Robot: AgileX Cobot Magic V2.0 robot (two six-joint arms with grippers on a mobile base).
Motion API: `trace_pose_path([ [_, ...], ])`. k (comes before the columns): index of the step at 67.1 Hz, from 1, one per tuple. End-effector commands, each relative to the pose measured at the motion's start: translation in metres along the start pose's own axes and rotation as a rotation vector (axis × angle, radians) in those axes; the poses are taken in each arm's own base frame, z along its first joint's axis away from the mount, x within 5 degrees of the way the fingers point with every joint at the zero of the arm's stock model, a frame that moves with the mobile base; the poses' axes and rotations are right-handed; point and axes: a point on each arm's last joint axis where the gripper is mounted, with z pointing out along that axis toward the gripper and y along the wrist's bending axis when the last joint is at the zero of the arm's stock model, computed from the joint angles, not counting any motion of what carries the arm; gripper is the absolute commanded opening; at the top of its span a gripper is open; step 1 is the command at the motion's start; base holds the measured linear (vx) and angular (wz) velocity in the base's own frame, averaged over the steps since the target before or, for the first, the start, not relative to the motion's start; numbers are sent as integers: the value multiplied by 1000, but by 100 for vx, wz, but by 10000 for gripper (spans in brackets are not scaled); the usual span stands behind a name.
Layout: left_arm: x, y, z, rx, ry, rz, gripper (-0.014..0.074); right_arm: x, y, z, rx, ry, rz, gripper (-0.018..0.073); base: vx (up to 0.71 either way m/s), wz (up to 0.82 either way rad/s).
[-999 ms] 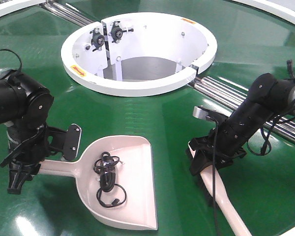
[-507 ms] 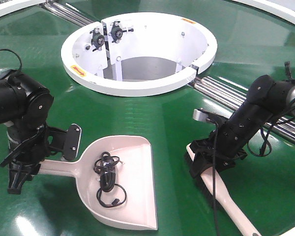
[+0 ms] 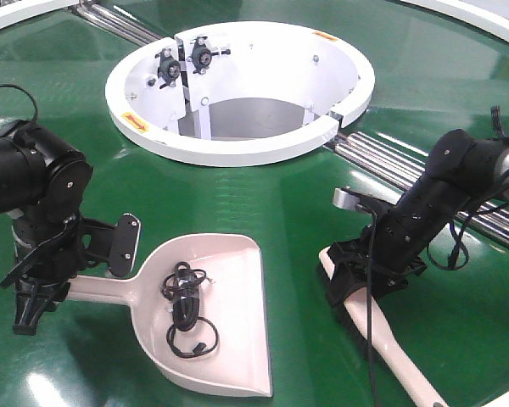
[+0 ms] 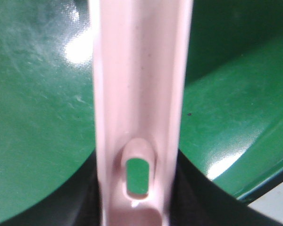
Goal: Clean and inspect green conveyor with broom and dustpan
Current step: 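Lower the brush onto the belt beside the dustpan with the right gripper, then open the right gripper and withdraw it from the brush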
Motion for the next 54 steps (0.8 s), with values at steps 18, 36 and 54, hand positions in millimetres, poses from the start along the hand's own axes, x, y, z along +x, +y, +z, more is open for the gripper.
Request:
trace_pose_path([
  [18, 2, -2, -18, -26, -26, -3, -23, -2, 19, -30, 8, -121, -48, 572, 0, 0],
  [36, 2, -2, -18, -26, -26, -3, -23, -1, 23, -38, 27, -167, -58, 585, 0, 0],
  [54, 2, -2, -18, -26, -26, -3, -23, 1, 37, -67, 99, -338, -102, 585, 0, 0],
])
